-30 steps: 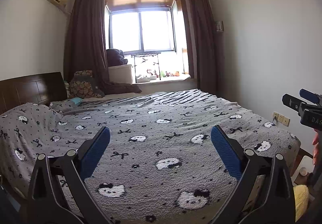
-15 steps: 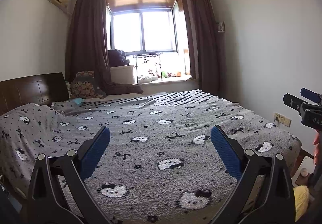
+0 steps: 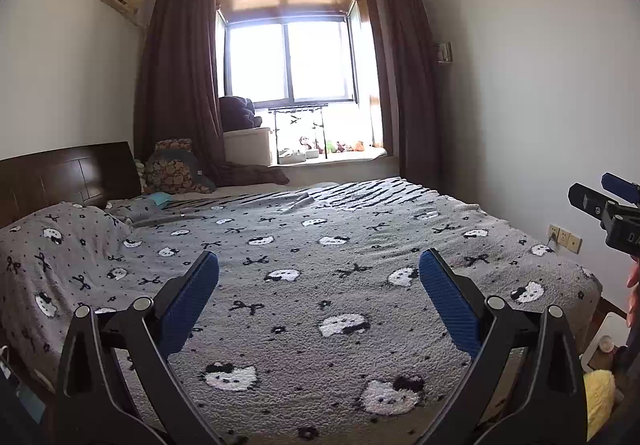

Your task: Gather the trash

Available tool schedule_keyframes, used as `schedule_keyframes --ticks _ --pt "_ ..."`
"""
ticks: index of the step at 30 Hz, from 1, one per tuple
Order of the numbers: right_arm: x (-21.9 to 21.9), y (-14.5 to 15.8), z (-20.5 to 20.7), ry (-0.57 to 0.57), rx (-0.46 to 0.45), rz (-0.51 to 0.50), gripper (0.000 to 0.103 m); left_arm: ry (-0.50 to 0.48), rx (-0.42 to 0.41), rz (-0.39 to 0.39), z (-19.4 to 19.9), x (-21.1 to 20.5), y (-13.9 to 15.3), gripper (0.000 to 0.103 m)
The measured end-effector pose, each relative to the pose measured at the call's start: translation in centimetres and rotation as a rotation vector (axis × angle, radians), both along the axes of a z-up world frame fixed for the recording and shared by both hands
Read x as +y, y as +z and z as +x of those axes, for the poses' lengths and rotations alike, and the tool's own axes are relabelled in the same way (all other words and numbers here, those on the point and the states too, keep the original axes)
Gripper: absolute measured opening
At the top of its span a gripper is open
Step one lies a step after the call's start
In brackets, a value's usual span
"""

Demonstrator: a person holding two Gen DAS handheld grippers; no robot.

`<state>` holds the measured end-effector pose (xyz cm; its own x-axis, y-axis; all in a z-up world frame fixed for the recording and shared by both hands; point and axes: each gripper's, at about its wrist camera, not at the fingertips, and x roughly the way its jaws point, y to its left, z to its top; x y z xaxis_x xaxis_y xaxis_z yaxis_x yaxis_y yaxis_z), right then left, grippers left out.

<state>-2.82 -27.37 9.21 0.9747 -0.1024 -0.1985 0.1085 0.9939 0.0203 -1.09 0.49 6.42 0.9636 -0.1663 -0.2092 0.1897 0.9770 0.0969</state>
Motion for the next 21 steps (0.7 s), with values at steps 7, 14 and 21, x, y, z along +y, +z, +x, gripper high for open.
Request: schedule_keyframes --ticks 7,14,21 --pt "0.03 0.05 0.02 0.001 0.000 0.000 0.100 0.003 0.003 -0.001 0.05 0.19 -0.06 0.095" --pt "0.08 0.04 -0.02 0.002 0.001 -0.001 0.100 0.006 0.011 -0.002 0.02 0.31 -0.08 0.095" --pt "-0.01 0.16 -0.02 0.003 -0.001 0.000 0.100 0.007 0.010 -0.002 0.04 0.42 0.05 0.095"
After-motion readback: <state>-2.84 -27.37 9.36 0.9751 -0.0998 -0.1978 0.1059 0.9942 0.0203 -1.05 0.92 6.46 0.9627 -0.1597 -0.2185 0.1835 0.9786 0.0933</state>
